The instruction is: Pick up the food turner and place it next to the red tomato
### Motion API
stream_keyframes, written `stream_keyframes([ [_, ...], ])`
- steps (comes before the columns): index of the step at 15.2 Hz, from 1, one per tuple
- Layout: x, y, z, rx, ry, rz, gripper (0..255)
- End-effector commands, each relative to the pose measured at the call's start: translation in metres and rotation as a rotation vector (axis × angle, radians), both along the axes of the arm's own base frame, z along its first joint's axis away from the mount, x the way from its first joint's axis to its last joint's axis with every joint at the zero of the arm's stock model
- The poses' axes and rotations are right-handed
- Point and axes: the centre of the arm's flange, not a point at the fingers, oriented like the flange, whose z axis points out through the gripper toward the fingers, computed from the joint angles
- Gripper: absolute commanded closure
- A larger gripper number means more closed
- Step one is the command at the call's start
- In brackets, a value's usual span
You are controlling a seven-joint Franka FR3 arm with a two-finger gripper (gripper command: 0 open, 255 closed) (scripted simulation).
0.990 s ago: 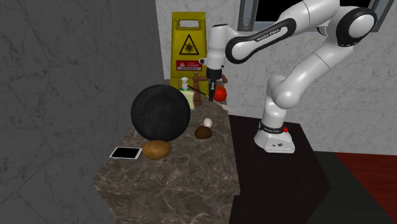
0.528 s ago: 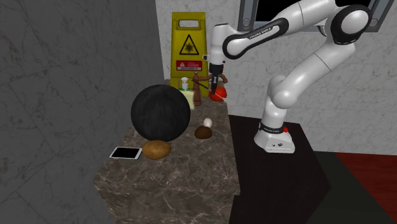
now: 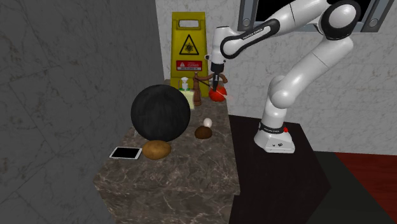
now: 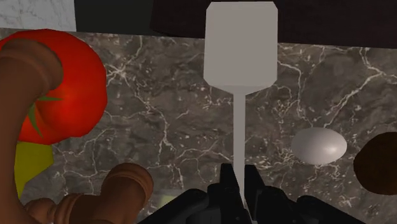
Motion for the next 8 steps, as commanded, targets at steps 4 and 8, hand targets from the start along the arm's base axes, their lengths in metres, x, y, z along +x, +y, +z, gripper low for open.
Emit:
stream_keyframes([
  [4,-0.001,-0.001,-0.027,0.0,0.0,0.0,255],
  [8,-0.001,-0.001,-0.048,0.0,0.0,0.0,255],
])
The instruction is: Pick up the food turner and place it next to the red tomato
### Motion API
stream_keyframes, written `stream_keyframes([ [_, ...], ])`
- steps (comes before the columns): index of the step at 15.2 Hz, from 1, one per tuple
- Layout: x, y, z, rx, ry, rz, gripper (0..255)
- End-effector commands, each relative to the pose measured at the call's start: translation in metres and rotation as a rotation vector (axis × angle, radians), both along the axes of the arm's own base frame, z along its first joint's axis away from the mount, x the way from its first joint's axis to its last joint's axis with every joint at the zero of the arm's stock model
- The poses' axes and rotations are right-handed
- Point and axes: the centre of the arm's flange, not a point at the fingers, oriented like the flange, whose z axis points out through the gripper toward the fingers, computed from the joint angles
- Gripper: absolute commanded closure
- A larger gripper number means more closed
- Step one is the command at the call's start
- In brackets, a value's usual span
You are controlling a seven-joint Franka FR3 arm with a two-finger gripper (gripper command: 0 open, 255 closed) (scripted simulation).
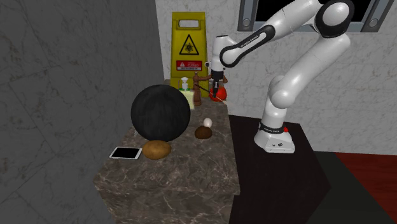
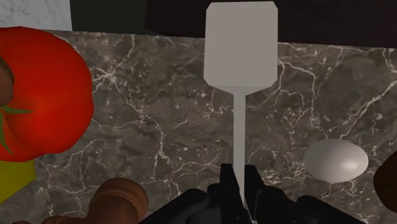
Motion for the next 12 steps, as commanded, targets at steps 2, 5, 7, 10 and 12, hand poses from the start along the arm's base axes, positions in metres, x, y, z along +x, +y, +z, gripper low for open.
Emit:
stream_keyframes([
  [2,0.0,0.0,-0.017,0.0,-0.001,0.0,255],
  [5,0.0,0.0,-0.033,0.0,-0.001,0.0,255],
  [7,0.0,0.0,-0.043,0.0,-0.001,0.0,255],
  [10,0.0,0.0,-0.059,0.0,-0.001,0.0,255],
  [12,0.0,0.0,-0.07,0.0,-0.001,0.0,255],
])
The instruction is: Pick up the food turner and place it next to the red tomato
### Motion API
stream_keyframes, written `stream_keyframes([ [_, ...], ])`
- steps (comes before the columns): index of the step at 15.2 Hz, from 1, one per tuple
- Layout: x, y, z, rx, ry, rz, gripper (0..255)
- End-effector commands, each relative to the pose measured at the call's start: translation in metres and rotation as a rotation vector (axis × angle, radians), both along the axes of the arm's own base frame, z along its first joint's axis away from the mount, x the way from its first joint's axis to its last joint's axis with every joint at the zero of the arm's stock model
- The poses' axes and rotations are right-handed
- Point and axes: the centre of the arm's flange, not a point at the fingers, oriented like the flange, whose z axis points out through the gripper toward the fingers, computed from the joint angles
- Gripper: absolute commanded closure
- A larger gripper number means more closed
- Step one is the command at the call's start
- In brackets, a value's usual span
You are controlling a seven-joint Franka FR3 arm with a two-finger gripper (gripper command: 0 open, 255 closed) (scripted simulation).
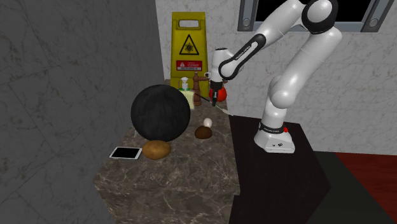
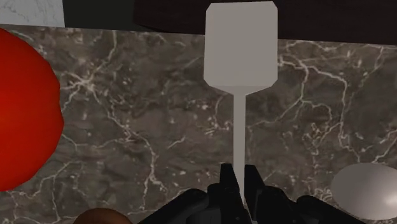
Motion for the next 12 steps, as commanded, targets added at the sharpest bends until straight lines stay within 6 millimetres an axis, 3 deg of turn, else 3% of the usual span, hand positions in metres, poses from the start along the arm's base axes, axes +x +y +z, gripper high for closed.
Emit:
stream_keyframes([
  [1,0.0,0.001,-0.011,0.0,-0.001,0.0,255],
  [9,0.0,0.001,-0.053,0.0,-0.001,0.0,255],
  [12,0.0,0.001,-0.055,0.0,-0.001,0.0,255],
])
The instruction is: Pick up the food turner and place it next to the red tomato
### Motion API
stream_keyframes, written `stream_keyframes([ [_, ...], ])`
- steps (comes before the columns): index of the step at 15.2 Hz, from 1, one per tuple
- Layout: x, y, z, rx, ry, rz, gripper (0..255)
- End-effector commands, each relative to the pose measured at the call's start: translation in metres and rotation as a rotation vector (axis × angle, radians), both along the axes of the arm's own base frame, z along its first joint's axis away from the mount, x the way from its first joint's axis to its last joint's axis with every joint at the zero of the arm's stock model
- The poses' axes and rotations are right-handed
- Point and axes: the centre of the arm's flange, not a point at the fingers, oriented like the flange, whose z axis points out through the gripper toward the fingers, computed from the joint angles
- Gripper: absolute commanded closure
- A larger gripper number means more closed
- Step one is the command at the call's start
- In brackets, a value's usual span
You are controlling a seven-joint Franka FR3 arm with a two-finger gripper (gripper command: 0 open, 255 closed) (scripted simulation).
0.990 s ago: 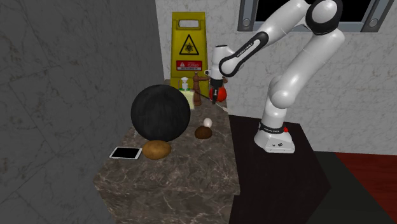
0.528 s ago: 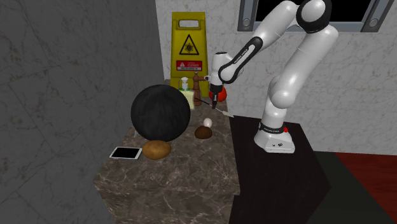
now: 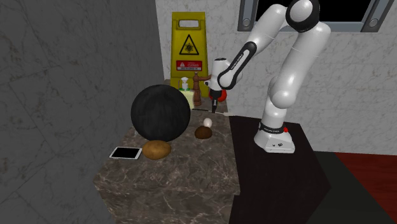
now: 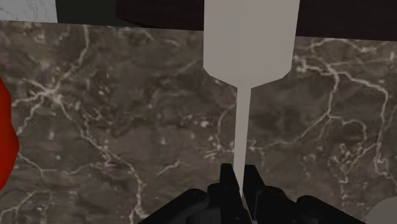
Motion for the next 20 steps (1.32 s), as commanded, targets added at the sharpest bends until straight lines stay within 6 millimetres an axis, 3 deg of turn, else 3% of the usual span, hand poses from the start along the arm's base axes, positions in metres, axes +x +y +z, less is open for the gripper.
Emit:
stream_keyframes([
  [1,0.0,0.0,-0.001,0.0,0.0,0.0,255],
  [5,0.0,0.0,-0.001,0.0,0.0,0.0,255],
  [6,0.0,0.0,-0.001,0.0,0.0,0.0,0],
  [11,0.0,0.0,-0.001,0.0,0.0,0.0,0],
  [15,-0.003,-0.001,0.049,0.0,0.0,0.0,0],
  [20,-0.003,-0.001,0.049,0.0,0.0,0.0,0],
])
